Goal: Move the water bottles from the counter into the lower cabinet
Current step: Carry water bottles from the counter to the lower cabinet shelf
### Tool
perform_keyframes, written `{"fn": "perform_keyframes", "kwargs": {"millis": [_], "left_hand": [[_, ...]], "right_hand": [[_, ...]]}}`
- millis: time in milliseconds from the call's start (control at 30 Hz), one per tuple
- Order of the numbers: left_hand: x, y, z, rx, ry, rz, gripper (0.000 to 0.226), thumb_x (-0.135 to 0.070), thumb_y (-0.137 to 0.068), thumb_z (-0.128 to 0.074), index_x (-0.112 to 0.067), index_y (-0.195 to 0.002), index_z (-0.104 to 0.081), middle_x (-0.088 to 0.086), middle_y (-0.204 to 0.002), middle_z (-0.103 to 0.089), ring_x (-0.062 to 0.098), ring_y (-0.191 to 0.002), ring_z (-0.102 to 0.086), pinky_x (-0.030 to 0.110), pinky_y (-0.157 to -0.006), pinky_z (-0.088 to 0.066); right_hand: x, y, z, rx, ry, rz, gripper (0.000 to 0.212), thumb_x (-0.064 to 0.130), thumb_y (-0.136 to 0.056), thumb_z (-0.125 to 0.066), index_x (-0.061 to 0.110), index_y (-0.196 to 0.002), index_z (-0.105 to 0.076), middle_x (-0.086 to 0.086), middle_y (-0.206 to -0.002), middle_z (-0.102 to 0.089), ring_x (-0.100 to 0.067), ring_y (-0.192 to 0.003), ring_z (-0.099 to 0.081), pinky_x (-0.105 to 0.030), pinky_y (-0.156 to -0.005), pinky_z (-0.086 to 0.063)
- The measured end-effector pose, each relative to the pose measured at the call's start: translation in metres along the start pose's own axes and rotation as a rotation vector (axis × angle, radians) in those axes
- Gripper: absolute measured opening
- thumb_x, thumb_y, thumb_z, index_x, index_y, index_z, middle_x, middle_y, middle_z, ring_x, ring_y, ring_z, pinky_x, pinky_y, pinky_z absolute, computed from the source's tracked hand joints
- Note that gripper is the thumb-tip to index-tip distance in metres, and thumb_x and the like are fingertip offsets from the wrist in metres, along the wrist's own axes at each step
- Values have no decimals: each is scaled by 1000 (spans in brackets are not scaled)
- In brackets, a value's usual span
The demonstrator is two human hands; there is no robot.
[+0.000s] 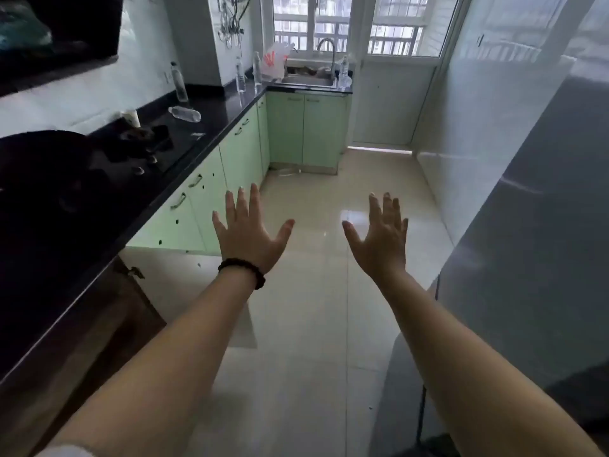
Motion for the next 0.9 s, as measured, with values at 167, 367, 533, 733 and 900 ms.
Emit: {"fn": "perform_keyframes", "kwargs": {"millis": [167, 367, 533, 733, 900], "left_hand": [[9, 4, -49, 74, -24, 64, 92, -70, -86, -35, -19, -154, -1, 8, -162, -9, 24, -150, 4, 55, -118, -3], [19, -37, -100, 111, -16, 126, 92, -69, -86, -37, -19, -154, -2, 7, -162, -10, 24, -150, 3, 55, -118, -2], [29, -108, -148, 121, -22, 154, 91, -68, -86, -38, -19, -154, -3, 8, -162, -12, 25, -150, 1, 56, -118, -5], [47, -234, -201, 154, -9, 202, 90, -68, -87, -38, -19, -154, -2, 8, -162, -11, 24, -150, 1, 55, -118, -4], [61, -343, -220, 138, 1, 241, 90, -67, -87, -37, -21, -154, 1, 9, -162, -9, 24, -150, 4, 55, -118, -1]], "right_hand": [[-37, 3, -39, 105, 45, -68, 74, 52, -91, -46, 19, -150, -16, -8, -160, -6, -21, -148, 5, -47, -118, 0], [-64, -36, -88, 180, 50, -98, 74, 52, -91, -44, 19, -150, -14, -7, -161, -3, -20, -148, 7, -46, -119, 2], [-80, -101, -145, 224, 63, -120, 74, 52, -92, -43, 19, -151, -14, -7, -160, -3, -20, -148, 6, -46, -119, 2], [-76, -230, -218, 277, 67, -119, 74, 52, -92, -43, 21, -151, -13, -7, -160, -4, -20, -148, 6, -46, -119, 2], [-53, -343, -260, 272, 42, -93, 73, 50, -92, -44, 21, -151, -13, -8, -160, -5, -21, -148, 5, -45, -119, 0]]}}
Point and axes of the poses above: each hand's wrist, its own y-axis away from the middle knuckle, its own z-axis out of the back of the hand, x = y × z, the point moved 9 cm from there along -y, towards the middle knuckle
